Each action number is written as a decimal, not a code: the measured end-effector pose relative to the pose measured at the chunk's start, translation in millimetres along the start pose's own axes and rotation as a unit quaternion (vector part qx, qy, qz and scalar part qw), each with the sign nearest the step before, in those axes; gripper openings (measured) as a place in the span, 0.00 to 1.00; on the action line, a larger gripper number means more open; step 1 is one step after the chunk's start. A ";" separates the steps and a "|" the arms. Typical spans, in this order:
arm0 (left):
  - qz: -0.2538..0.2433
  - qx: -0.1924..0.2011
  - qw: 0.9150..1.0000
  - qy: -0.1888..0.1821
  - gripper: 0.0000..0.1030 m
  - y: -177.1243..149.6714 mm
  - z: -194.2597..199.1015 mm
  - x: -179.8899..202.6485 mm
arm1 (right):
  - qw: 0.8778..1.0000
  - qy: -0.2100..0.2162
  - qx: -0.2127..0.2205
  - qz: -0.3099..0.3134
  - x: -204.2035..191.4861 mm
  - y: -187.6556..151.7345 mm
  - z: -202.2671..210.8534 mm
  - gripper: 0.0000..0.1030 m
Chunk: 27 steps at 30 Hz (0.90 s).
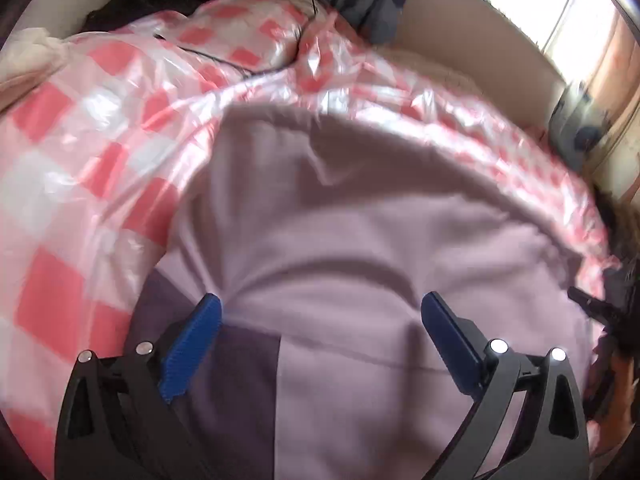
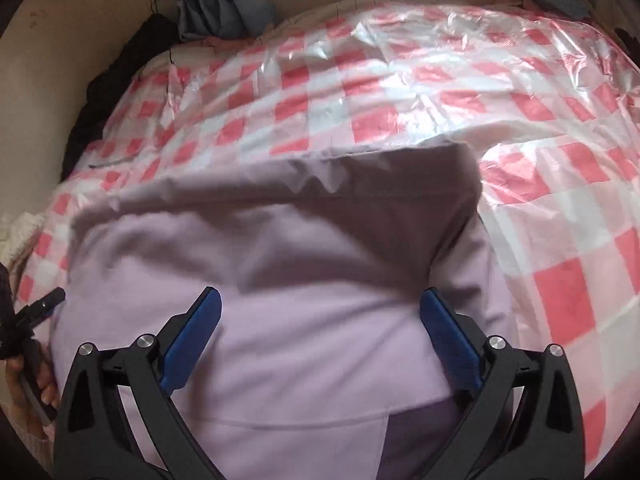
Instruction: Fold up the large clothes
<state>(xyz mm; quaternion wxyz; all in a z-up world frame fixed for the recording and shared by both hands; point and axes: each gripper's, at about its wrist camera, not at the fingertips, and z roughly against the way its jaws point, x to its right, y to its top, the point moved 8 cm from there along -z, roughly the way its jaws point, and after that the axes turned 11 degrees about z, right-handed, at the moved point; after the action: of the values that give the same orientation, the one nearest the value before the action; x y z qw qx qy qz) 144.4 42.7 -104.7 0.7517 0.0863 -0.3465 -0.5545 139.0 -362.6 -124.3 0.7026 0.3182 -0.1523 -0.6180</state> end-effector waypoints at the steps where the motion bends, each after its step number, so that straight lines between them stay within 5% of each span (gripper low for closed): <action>1: 0.008 0.013 1.000 -0.018 0.93 0.0 15.7 0.3 | 1.000 0.014 0.028 0.004 -9.9 1.3 18.8 0.93; 3: 0.003 0.036 0.999 -0.017 0.93 -4.1 32.7 -7.4 | 0.998 -0.002 0.057 0.039 -24.5 -8.3 37.2 0.93; 5: -0.005 -0.002 1.000 0.013 0.94 -21.9 3.0 -26.1 | 0.997 -0.034 0.010 0.065 -21.2 -35.0 3.8 0.94; 6: -0.007 -0.022 1.000 -0.001 0.95 -29.3 -9.9 -29.2 | 0.997 -0.019 -0.006 0.077 -22.9 -46.4 -15.7 0.94; 10: 0.017 -0.012 1.000 0.004 0.94 -25.7 17.1 -29.1 | 0.997 -0.017 -0.031 0.066 -29.4 -37.0 9.6 0.94; 14: 0.044 -0.007 0.998 -0.043 0.94 -45.7 82.6 -40.6 | 0.994 0.105 0.020 -0.022 -29.7 -60.3 93.9 0.94; 18: 0.127 -0.028 0.987 -0.096 0.94 -89.5 126.1 -81.6 | 0.973 0.182 0.022 -0.140 -5.2 -125.9 147.4 0.94; 22: 0.201 -0.052 0.970 -0.127 0.94 -123.1 139.7 -107.5 | 0.957 0.211 0.005 -0.199 1.0 -170.4 157.8 0.94; 27: 0.246 -0.064 0.954 -0.156 0.94 -143.2 138.8 -104.8 | 0.935 0.245 -0.010 -0.256 -13.0 -179.0 135.8 0.94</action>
<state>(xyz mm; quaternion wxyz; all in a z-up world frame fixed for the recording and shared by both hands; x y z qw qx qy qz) -67.2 118.6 -119.5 0.8054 -0.1381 -0.4338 -0.3797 -84.1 -391.2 -133.7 0.5392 0.4811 0.1172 -0.6812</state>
